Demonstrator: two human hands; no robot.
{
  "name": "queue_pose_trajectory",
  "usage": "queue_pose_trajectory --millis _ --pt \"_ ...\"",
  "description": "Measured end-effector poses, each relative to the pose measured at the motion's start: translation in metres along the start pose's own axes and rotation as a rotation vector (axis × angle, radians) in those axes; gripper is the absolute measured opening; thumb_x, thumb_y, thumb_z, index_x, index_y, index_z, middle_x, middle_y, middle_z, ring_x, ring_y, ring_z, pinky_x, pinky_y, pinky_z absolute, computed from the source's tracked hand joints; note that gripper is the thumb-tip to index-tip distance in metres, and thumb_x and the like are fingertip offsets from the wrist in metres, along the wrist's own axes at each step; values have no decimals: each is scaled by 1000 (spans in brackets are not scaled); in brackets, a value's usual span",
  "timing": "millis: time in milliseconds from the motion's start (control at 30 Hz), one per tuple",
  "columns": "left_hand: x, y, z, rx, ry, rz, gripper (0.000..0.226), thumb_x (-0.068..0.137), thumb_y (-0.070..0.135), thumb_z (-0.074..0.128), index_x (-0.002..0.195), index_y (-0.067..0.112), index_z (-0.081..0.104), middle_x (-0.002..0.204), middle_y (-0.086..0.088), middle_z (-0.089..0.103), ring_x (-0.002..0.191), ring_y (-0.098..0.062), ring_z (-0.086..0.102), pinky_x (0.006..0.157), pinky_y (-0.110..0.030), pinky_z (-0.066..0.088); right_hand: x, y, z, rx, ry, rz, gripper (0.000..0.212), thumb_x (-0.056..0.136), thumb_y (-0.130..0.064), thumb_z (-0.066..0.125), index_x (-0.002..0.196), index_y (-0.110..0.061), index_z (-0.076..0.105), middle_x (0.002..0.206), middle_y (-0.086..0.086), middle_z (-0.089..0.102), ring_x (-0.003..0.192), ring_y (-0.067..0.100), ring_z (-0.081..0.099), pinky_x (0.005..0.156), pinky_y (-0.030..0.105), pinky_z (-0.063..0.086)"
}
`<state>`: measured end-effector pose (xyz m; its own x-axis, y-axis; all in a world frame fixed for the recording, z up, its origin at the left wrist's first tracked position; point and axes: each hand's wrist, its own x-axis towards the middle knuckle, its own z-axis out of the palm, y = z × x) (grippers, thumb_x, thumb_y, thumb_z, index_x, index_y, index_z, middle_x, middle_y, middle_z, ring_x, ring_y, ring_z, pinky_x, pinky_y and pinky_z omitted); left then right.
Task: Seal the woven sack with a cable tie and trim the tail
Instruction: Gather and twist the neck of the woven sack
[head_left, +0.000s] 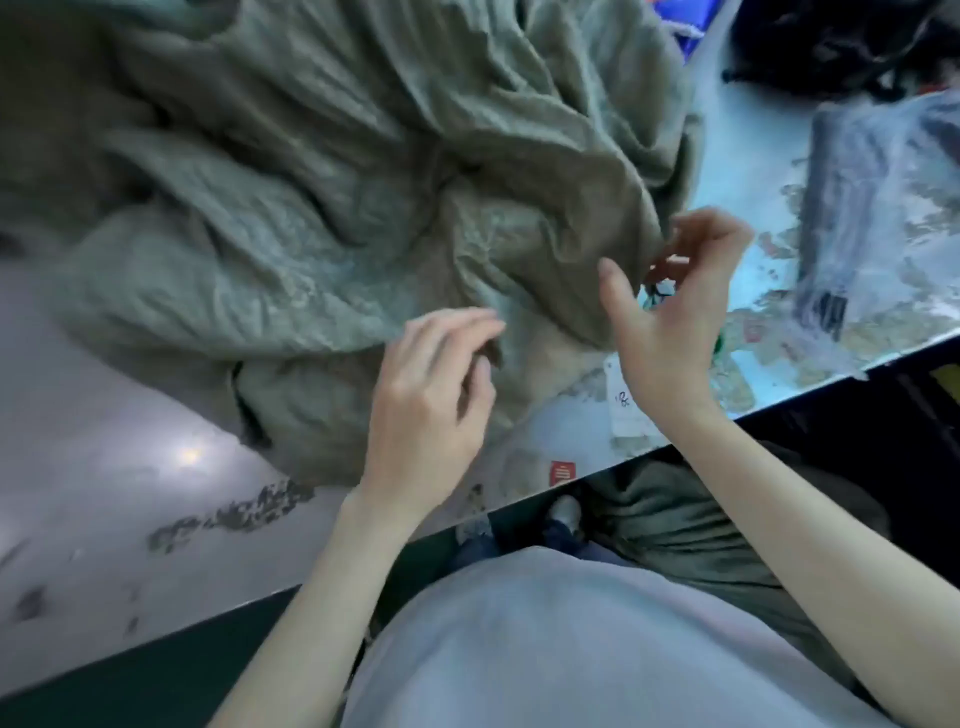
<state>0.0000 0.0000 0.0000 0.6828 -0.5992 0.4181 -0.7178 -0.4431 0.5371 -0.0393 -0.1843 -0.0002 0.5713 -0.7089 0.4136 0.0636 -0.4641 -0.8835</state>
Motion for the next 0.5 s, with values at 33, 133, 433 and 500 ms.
queue_pose_trajectory --millis 33,133,433,500 --pt "-1 -8 -5 47 41 -25 25 91 0 54 114 2 64 118 -10 63 113 -22 55 104 -26 38 -3 -2 6 -31 -37 -57 37 79 -6 67 101 -21 41 95 -5 43 82 17 48 74 26 43" --pt "-2 -26 -13 183 136 -147 26 91 6 54 116 4 62 122 -12 60 117 -25 52 107 -33 36 -9 -9 20 -167 -150 -219 23 80 0 65 100 2 55 99 7 47 91 19 49 78 19 40" --pt "6 -66 -35 386 66 -703 69 89 46 56 147 24 25 154 -9 25 142 -34 18 111 -58 18 -3 -37 72 -82 -428 -263 33 80 -4 63 112 0 56 112 12 54 101 23 54 85 26 44" --pt "8 -70 -32 360 96 -710 60 89 41 59 142 25 35 142 -5 42 134 -30 31 107 -54 24 1 -44 83 -75 -476 -268 37 80 -5 64 115 0 55 113 12 54 102 23 54 88 22 41"
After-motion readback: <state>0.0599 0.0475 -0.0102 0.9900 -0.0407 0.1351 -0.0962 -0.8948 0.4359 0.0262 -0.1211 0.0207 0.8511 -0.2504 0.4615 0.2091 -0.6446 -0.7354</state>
